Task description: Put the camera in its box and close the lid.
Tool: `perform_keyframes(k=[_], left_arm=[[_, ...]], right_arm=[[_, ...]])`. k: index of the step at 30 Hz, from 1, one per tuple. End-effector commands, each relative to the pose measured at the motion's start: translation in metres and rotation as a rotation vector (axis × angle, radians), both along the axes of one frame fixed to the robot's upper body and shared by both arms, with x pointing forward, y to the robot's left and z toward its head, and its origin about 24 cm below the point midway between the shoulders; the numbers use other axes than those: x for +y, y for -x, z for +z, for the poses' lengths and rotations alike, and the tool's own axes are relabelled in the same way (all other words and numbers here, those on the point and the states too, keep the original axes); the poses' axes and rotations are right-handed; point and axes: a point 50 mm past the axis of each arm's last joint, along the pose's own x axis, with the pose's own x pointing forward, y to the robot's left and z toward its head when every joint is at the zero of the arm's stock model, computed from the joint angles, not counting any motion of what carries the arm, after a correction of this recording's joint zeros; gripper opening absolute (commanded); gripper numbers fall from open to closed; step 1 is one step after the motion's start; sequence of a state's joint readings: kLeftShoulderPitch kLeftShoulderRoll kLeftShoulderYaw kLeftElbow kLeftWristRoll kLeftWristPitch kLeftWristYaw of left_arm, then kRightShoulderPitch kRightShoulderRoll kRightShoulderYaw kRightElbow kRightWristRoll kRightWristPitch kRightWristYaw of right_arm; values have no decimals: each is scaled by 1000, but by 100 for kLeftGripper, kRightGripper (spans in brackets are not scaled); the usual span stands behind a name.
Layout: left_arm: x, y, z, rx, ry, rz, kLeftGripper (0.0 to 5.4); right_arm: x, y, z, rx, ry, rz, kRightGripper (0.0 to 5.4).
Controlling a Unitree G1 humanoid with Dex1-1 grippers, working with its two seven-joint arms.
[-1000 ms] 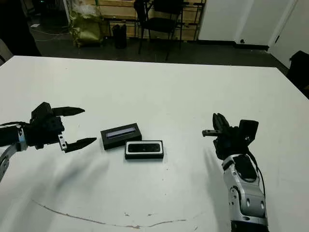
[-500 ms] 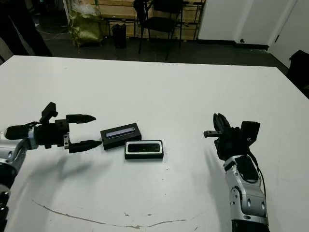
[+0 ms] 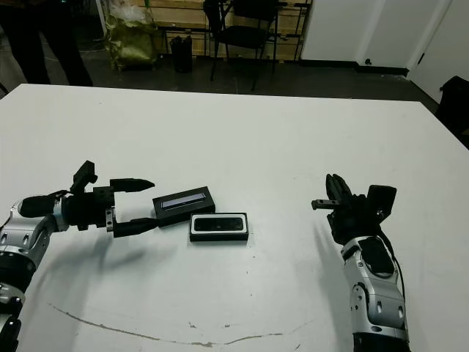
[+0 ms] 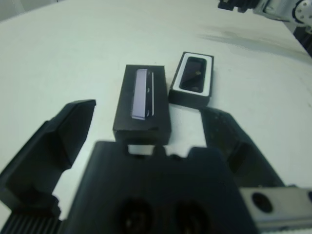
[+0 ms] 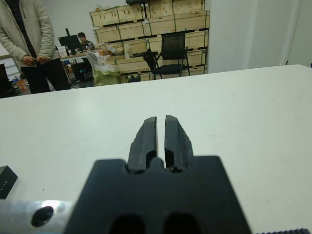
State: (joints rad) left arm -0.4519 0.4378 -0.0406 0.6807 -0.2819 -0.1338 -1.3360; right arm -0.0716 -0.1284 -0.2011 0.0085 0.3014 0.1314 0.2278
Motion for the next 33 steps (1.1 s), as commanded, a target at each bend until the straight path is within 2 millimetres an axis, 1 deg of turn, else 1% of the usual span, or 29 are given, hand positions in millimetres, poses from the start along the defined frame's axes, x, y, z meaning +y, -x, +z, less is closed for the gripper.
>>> perform_keyframes(k=[1,8,12,16,26,33], left_arm=[[5,6,-8,20,-28,18,537],[2,8,-9,29,-89,42,537],[1,8,-11,32,-91,46,537],[2,6,-12,32,-96,70,537],[5,0,-25,86,-43,136,537],[5,-2,-30,122,-26,139,537]], right_arm=[[-4,-1,-1,12,6,-6,0],[-2,-1,1,-6,1,9,0],[-3,-1,0,-4,21,4,0],[-4,-2,-1,3,-3,7,0],[0,-1,5,-21,10,14,0],[0,-2,6,0,11,-3,0]])
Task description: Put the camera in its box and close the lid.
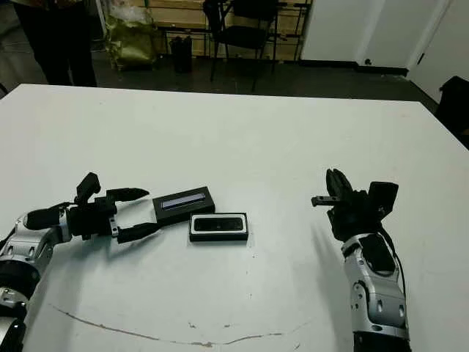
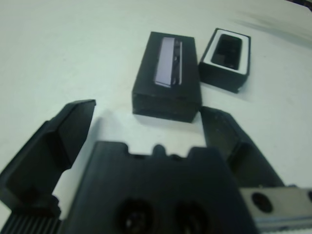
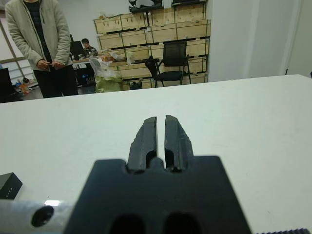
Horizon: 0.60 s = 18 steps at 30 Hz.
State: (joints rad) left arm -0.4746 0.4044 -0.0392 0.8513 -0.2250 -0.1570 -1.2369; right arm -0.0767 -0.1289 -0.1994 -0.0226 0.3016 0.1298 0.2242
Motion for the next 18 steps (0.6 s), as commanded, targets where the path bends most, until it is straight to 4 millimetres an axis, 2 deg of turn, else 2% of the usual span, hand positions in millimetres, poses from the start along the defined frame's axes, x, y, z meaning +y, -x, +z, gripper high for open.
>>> perform_keyframes(k=[1,18], left_arm=[[-1,-1,-3,30,4,3,537],[-8,-7,2,37,-31,-49,537]], right_arm=[[-2,-1,-3,33,5,-7,0],[0,-4,4,21,-1,-1,0]])
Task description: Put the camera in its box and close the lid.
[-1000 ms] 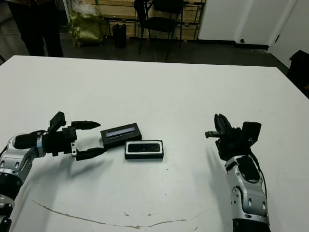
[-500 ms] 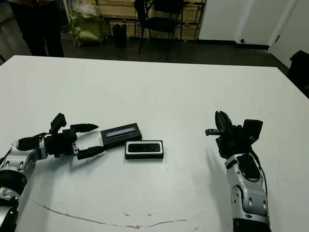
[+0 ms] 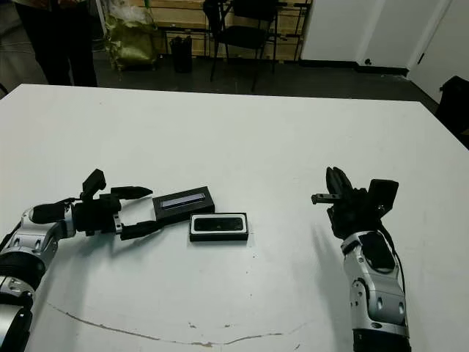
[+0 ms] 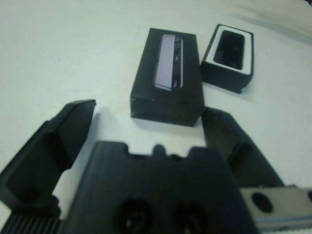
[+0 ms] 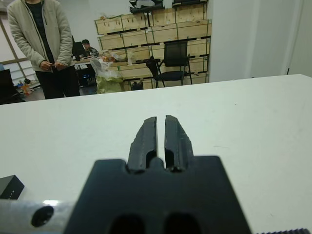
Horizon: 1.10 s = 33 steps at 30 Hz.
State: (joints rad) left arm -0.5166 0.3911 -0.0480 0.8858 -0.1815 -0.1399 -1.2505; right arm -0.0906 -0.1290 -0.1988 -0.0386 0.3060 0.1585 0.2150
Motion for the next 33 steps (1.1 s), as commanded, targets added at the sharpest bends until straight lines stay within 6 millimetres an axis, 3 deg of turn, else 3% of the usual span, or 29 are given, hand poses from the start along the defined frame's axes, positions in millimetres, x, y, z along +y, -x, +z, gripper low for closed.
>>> perform_keyframes(k=[1,12,21,26,33], left_arm=[[-3,-2,2,13,-4,-22,537],[-10,-2,5,-41,-14,-56,537],[-13,-4,5,-25,-16,-61,537],[-14,-4,3,-16,-8,-62,537],[-17,-5,-1,-25,-22,-47,537]], right_arm=[[-2,-1,-1,24,3,-5,0],[-5,-3,-5,31,5,-5,0],[2,-1,4,51,10,-27,0],[-3,-2,-2,57,-2,-20,0],[6,0,10,44,10,-24,0]])
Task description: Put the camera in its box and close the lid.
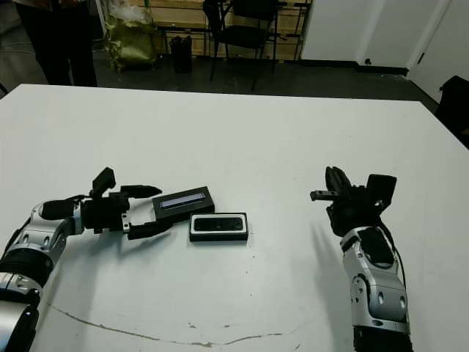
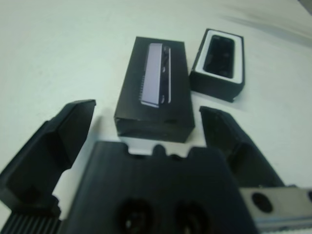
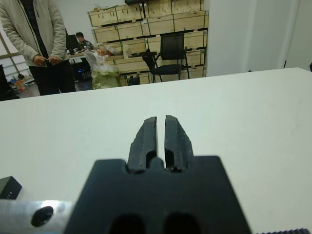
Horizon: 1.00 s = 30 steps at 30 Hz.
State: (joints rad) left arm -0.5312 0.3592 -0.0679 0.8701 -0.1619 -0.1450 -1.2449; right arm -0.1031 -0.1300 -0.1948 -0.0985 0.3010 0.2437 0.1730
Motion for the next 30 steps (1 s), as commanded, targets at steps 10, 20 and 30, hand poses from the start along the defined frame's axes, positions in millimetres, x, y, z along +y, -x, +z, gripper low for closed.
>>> perform_keyframes(k=[10,20,30], left_arm=[[-5,-2,-9,13,7,-14,537],[-12,-5,-15,71,15,20,537],[-14,-7,-15,26,-71,101,403]], right_arm=[[-4,1,-9,20,0,-1,0],[-2,1,-4,36,6,-7,0],[-1,2,-3,18,-6,7,0]])
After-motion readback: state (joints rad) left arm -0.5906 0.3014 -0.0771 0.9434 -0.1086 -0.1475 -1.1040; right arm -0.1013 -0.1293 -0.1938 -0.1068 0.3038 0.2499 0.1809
